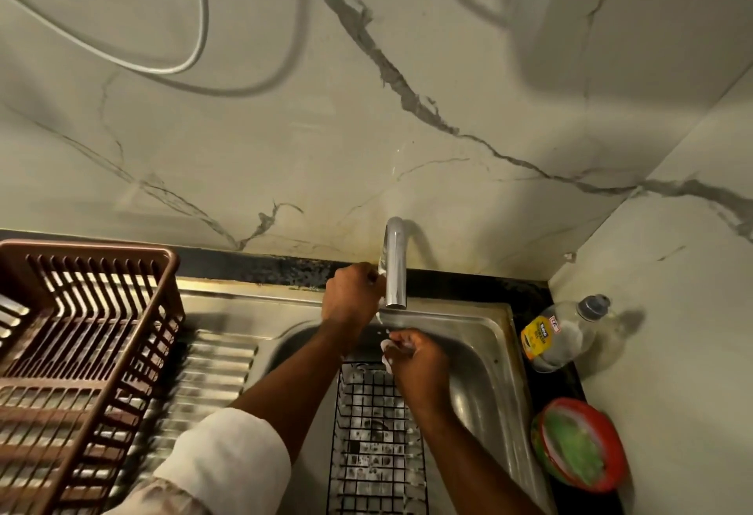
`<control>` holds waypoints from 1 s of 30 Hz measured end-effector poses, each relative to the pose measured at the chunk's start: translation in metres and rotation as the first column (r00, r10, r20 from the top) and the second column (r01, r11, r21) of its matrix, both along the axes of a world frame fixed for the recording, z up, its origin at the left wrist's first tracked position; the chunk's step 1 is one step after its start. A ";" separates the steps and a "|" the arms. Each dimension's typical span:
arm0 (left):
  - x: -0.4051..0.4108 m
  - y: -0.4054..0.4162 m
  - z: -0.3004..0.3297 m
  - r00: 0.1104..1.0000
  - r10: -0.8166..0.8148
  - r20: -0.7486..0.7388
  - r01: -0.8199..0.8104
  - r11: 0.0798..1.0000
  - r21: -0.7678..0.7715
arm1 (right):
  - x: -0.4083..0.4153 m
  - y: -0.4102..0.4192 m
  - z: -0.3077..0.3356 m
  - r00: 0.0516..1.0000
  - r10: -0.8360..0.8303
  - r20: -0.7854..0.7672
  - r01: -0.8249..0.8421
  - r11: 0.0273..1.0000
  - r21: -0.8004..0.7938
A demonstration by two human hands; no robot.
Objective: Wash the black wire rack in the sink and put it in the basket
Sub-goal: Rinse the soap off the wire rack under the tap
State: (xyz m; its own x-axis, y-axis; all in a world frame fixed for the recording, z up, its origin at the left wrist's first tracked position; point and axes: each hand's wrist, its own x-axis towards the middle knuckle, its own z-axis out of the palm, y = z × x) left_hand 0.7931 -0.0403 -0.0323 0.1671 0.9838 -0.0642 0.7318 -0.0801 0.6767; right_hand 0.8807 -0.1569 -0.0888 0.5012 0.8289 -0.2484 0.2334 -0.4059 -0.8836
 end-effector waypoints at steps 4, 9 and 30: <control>-0.010 0.012 -0.016 0.984 0.140 0.112 -0.123 0.982 -0.139 | -0.002 0.010 0.003 0.997 -0.014 -0.077 0.015 1.000 0.008; -0.023 0.021 -0.041 0.953 0.227 0.203 -0.157 0.936 -0.315 | -0.003 0.022 0.007 0.993 -0.039 -0.110 0.039 0.999 -0.009; 0.011 -0.048 -0.094 0.659 0.497 0.565 0.076 0.702 -0.708 | 0.006 0.022 -0.015 0.928 -0.199 -0.315 0.157 0.975 -0.155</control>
